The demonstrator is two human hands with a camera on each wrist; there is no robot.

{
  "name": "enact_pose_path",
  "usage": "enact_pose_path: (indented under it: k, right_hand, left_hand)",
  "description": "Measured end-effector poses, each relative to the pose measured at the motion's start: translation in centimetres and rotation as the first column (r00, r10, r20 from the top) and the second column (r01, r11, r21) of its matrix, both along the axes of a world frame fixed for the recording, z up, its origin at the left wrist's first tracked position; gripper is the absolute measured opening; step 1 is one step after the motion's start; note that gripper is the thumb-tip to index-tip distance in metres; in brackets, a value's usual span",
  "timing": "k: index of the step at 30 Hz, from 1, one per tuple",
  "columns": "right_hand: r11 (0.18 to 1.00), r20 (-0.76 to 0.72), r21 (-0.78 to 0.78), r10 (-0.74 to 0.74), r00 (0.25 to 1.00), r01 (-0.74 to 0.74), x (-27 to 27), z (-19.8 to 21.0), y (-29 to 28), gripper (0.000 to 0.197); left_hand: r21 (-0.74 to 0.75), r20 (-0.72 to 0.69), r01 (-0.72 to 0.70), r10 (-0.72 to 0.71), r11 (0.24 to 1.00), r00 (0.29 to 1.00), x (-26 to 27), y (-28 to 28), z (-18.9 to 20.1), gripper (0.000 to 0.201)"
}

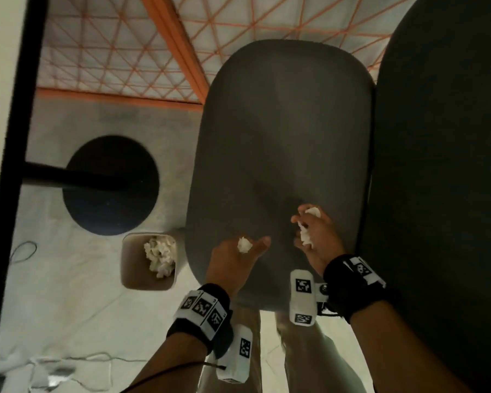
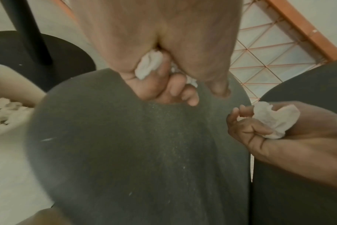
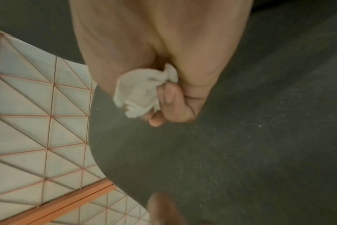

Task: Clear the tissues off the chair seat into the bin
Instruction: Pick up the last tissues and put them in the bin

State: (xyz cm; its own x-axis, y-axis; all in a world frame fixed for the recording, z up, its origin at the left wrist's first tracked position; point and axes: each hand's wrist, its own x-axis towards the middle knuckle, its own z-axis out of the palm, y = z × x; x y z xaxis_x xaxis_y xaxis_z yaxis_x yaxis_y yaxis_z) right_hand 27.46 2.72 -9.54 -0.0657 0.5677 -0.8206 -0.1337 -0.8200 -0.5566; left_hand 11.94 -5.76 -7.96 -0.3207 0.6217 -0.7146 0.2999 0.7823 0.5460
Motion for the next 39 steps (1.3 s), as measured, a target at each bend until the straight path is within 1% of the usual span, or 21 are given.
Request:
enact_pose_path:
  k: [2,3,4,6,7,9,11,13,14,16,17,19,22,25,26,28,30,34,35,36,39]
  right_hand:
    - [0.992,0.031,-0.024,0.122,0.992,-0.121,0.0,0.2,-1.1,0.014]
    - [0.98,0.047,-0.034,0.2,0.979,-0.198,-0.5,0.7,-1.7,0.011]
    - [0.965,0.061,-0.057,0.26,0.964,-0.257,-0.9,1.1,-2.4,0.018]
    - [0.964,0.041,-0.156,0.225,0.974,-0.216,-2.2,1.4,-3.5,0.052]
    - [0.961,0.043,-0.168,0.23,0.972,-0.22,-3.0,1.4,-4.2,0.058]
    - [0.942,0.027,-0.162,0.302,0.953,-0.294,-4.8,1.7,-5.8,0.057]
    - [0.912,-0.026,-0.158,0.38,0.925,-0.379,-7.0,2.0,-8.0,0.046]
    - [0.856,-0.064,-0.16,0.488,0.87,-0.492,-9.2,2.2,-10.2,0.038]
    - [0.824,-0.055,-0.169,0.54,0.84,-0.541,-10.3,2.1,-11.4,0.037]
    - [0.765,-0.02,-0.19,0.624,0.781,-0.615,-12.7,1.4,-13.8,0.041]
    - [0.739,-0.001,-0.21,0.655,0.756,-0.64,-13.8,0.9,-15.1,0.046]
    - [0.684,0.042,-0.249,0.715,0.698,-0.685,-16.2,-0.2,-17.4,0.054]
    - [0.6,0.127,-0.261,0.798,0.589,-0.757,-19.3,-2.1,-20.1,0.056]
    - [0.529,0.168,-0.235,0.849,0.502,-0.816,-22.0,-4.7,-21.7,0.051]
    - [0.519,0.164,-0.24,0.855,0.493,-0.82,-22.8,-5.6,-22.1,0.051]
    - [0.527,0.129,-0.253,0.849,0.512,-0.811,-24.1,-7.2,-22.4,0.051]
    - [0.524,0.128,-0.244,0.852,0.508,-0.816,-25.4,-9.1,-22.4,0.052]
    - [0.456,0.232,-0.218,0.883,0.408,-0.863,-28.0,-13.4,-22.0,0.055]
    - [0.448,0.23,-0.212,0.886,0.401,-0.868,-28.6,-14.3,-21.8,0.052]
    - [0.442,0.212,-0.208,0.891,0.401,-0.872,-29.1,-15.0,-21.7,0.048]
    - [0.398,0.11,-0.178,0.917,0.384,-0.9,-30.2,-16.6,-21.5,0.031]
  left_hand:
    - [-0.013,-0.013,-0.045,0.045,0.999,0.999,0.0,-2.2,0.8,0.063]
    - [-0.012,0.01,-0.096,0.096,0.995,0.995,-0.1,-3.5,1.2,0.064]
    - [-0.022,0.025,-0.147,0.147,0.989,0.989,-0.2,-4.8,1.4,0.061]
    - [-0.054,-0.025,-0.17,0.169,0.984,0.985,-0.7,-7.7,0.8,0.05]
    - [-0.078,-0.052,-0.171,0.167,0.982,0.985,-1.2,-9.1,0.2,0.044]
    - [-0.107,-0.063,-0.207,0.201,0.973,0.978,-2.4,-11.8,-0.9,0.03]
    - [-0.105,-0.042,-0.254,0.251,0.962,0.967,-3.6,-14.7,-1.8,0.021]
    - [-0.058,-0.029,-0.271,0.27,0.961,0.962,-4.9,-17.4,-2.2,0.019]
    - [-0.041,-0.035,-0.278,0.277,0.96,0.96,-5.5,-18.7,-2.3,0.017]
    - [-0.025,-0.082,-0.281,0.278,0.96,0.957,-7.1,-21.1,-2.8,0.014]
    - [-0.04,-0.114,-0.276,0.27,0.96,0.956,-7.9,-22.2,-3.1,0.019]
    - [-0.079,-0.169,-0.32,0.304,0.944,0.938,-9.6,-24.4,-3.6,0.039]
    - [-0.12,-0.244,-0.408,0.371,0.905,0.896,-12.2,-27.0,-4.2,0.058]
    - [-0.228,-0.295,-0.445,0.374,0.866,0.879,-14.6,-28.3,-6.0,0.064]
    - [-0.25,-0.308,-0.462,0.382,0.851,0.871,-15.3,-28.5,-6.8,0.064]
    - [-0.272,-0.327,-0.471,0.38,0.839,0.865,-16.6,-28.6,-8.4,0.062]
    - [-0.26,-0.324,-0.432,0.344,0.863,0.881,-18.0,-28.4,-10.3,0.058]
    - [-0.208,-0.243,-0.34,0.288,0.917,0.926,-20.6,-27.4,-14.5,0.029]
    - [-0.202,-0.203,-0.328,0.288,0.923,0.936,-21.2,-27.1,-15.5,0.02]
    - [-0.197,-0.158,-0.317,0.289,0.928,0.944,-21.8,-26.7,-16.3,0.018]
    - [-0.136,-0.081,-0.297,0.288,0.945,0.954,-23.5,-25.9,-18.6,0.033]
